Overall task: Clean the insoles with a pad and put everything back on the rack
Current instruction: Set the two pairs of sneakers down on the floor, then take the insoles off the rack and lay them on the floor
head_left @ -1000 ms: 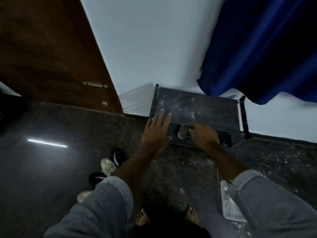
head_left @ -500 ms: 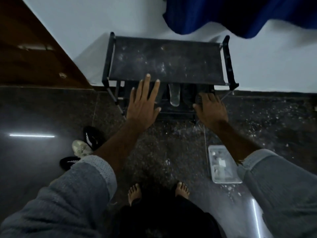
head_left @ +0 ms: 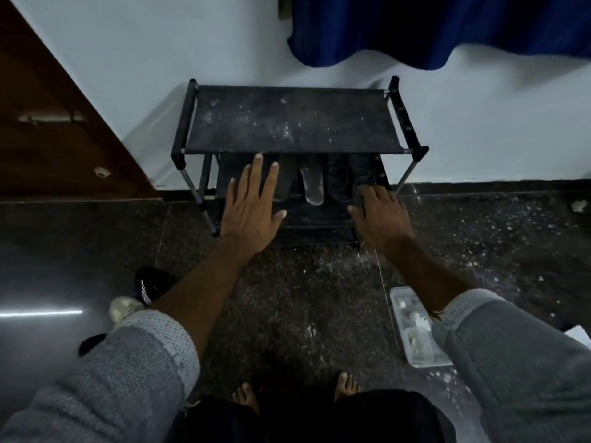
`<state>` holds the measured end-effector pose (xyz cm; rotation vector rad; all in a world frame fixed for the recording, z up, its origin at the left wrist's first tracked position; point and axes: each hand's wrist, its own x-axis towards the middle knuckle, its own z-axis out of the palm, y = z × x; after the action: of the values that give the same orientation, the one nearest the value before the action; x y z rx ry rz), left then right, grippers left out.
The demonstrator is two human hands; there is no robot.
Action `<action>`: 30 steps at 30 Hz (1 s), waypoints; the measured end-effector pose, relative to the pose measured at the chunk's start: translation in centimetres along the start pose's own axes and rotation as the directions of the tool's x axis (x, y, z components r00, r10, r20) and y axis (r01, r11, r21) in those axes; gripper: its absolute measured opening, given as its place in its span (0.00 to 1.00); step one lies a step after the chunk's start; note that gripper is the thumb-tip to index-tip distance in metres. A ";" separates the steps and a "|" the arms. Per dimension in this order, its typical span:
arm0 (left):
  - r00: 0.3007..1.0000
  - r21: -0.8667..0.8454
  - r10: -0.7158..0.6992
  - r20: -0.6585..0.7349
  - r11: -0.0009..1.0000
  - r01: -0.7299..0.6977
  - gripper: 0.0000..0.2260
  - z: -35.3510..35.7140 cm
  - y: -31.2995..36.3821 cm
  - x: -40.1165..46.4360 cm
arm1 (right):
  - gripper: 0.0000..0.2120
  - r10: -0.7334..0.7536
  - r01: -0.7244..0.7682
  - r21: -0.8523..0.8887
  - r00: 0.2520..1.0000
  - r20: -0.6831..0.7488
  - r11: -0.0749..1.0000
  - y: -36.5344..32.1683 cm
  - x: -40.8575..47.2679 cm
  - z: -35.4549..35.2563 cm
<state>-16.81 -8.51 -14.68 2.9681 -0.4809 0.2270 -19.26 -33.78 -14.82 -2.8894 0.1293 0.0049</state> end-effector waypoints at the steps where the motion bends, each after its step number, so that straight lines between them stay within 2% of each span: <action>1: 1.000 0.000 -0.006 -0.014 1.000 0.006 0.39 -0.2 0.1 -0.5 | 0.25 0.000 0.000 0.003 1.000 -0.018 1.000 0.0 -0.3 -0.2; 3: 0.999 -0.011 -0.015 -0.034 1.000 0.014 0.38 -0.5 0.6 -2.1 | 0.25 0.003 -0.003 0.013 0.999 -0.044 1.000 -0.1 -1.5 -0.6; 7: 0.999 -0.030 -0.038 0.017 0.999 0.038 0.37 -1.6 2.0 -6.0 | 0.24 0.021 -0.020 0.028 1.000 -0.024 0.999 -0.1 -5.3 -1.0; 13: 0.997 -0.099 -0.063 -0.033 0.993 0.059 0.34 -3.7 3.7 -7.7 | 0.19 0.066 -0.061 0.083 0.996 -0.062 0.995 -0.1 -8.7 -2.4; 18: 0.996 -0.161 -0.090 -0.010 0.983 0.088 0.31 -0.9 4.0 -7.8 | 0.18 0.120 -0.112 0.193 0.992 -0.034 0.975 0.7 -8.7 -0.1; 23: 0.989 -0.214 -0.135 0.063 0.966 0.145 0.27 3.3 3.9 -5.3 | 0.13 0.271 -0.278 0.360 0.960 0.071 0.891 1.8 -5.8 4.6; 26: 0.959 -0.344 -0.214 0.187 0.900 0.269 0.21 5.7 5.1 -2.6 | 0.10 0.367 -0.374 0.472 0.923 0.111 0.798 2.8 -3.1 6.5; 30: 0.877 -0.518 -0.330 0.348 0.713 0.473 0.18 9.2 7.4 2.2 | 0.16 0.484 -0.472 0.576 0.863 0.146 0.668 4.9 1.8 8.8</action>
<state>-15.91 -17.49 -22.58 2.3870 0.0986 -0.2780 -17.87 -36.46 -24.62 -2.1399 0.7556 0.0264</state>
